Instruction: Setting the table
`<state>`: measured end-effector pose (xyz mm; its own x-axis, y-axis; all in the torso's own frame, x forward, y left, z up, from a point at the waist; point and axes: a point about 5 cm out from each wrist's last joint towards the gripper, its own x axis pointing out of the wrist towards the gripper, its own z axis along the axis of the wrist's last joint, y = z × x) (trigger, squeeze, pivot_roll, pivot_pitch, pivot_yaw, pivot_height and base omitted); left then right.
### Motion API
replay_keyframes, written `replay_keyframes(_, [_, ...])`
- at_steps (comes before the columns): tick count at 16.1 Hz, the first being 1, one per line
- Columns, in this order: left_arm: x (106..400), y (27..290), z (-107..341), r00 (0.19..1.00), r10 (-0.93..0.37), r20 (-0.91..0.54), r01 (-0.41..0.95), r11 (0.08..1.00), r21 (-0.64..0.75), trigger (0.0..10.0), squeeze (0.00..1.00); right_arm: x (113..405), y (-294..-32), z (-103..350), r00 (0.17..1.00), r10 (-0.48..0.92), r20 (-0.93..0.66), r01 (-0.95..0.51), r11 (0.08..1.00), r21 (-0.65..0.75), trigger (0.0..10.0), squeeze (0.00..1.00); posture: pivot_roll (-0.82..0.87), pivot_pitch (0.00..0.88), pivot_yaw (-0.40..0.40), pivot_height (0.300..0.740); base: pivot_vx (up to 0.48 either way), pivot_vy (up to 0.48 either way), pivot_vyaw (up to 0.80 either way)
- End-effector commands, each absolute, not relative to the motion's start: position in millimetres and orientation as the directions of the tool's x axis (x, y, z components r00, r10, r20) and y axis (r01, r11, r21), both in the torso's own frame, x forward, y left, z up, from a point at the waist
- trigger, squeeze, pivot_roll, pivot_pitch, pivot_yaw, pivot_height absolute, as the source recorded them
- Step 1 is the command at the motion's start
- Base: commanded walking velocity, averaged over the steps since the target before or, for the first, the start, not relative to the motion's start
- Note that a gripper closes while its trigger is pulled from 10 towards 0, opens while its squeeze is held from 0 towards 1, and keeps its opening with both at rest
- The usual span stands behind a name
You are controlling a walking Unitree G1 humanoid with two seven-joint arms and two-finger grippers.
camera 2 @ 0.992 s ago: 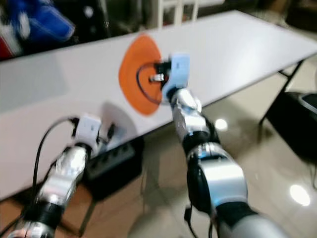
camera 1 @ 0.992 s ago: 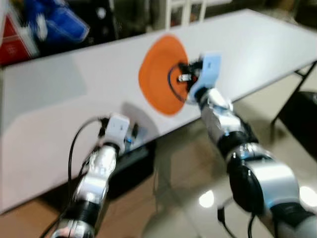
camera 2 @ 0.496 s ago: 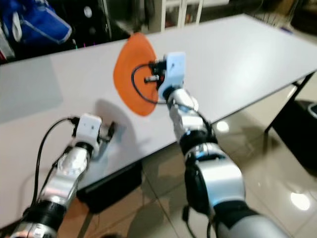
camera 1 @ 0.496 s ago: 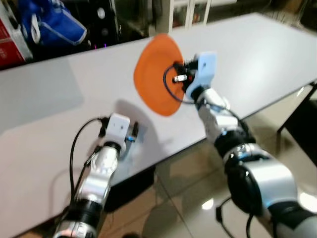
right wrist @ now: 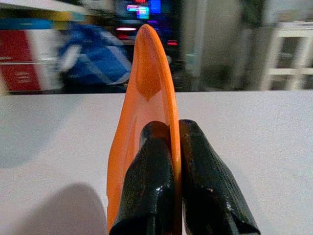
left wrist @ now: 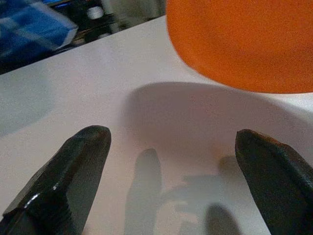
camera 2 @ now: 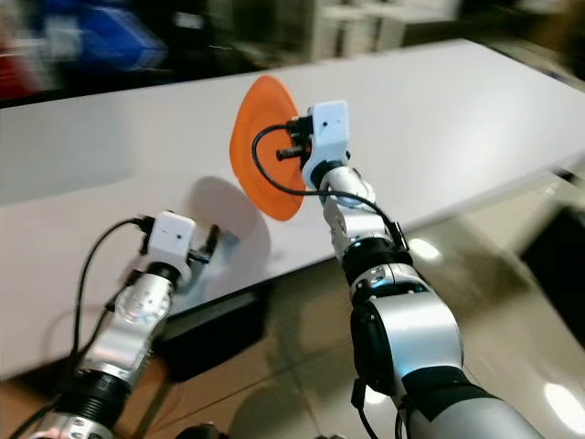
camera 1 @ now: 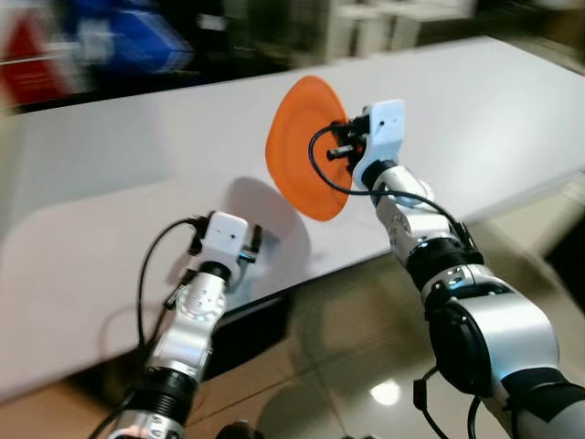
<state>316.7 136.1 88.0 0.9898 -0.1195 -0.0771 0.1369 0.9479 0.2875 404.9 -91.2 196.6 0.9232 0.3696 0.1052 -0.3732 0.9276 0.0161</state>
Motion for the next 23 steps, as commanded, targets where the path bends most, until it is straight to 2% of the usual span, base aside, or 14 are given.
replay_keyframes(1, [315, 136, 86, 0.991, -0.110, -0.082, 0.129, 0.947, 0.295, 10.0, 0.00, 406, -94, 207, 0.916, 0.373, 0.148, -0.377, 0.926, -0.003, 0.0, 0.18, 0.14, 0.024, -0.004, 0.740, 0.000, 0.000, 0.80])
replay_keyframes(2, [315, 136, 86, 0.991, -0.110, -0.080, 0.129, 0.946, 0.296, 10.0, 0.00, 406, -94, 206, 0.916, 0.373, 0.147, -0.377, 0.926, -0.004, 0.0, 0.00, 0.14, 0.023, -0.005, 0.740, 0.000, 0.000, 0.80])
replay_keyframes(4, [315, 137, 86, 0.991, -0.105, -0.080, 0.125, 0.944, 0.304, 10.0, 0.00, 406, -92, 206, 0.910, 0.385, 0.152, -0.392, 0.919, 0.024, 0.0, 0.00, 0.14, 0.020, -0.008, 0.740, 0.000, 0.000, 0.79])
replay_keyframes(16, [314, 139, 84, 0.993, -0.077, -0.089, 0.100, 0.951, 0.291, 10.0, 0.00, 404, -85, 205, 0.897, 0.417, 0.145, -0.423, 0.906, 0.009, 0.0, 0.00, 0.14, 0.028, -0.018, 0.740, 0.000, 0.000, 0.00])
replay_keyframes(21, [314, 136, 87, 0.992, -0.099, -0.074, 0.116, 0.949, 0.294, 10.0, 0.00, 405, -87, 211, 0.894, 0.412, 0.177, -0.422, 0.906, 0.018, 0.0, 0.00, 0.14, 0.032, -0.021, 0.740, 0.463, 0.000, 0.00])
replay_keyframes(23, [313, 129, 99, 0.992, -0.128, 0.008, 0.120, 0.950, 0.288, 10.0, 0.00, 404, -84, 219, 0.869, 0.442, 0.222, -0.454, 0.891, 0.002, 0.0, 0.00, 0.15, 0.036, -0.022, 0.740, 0.367, 0.000, 0.00])
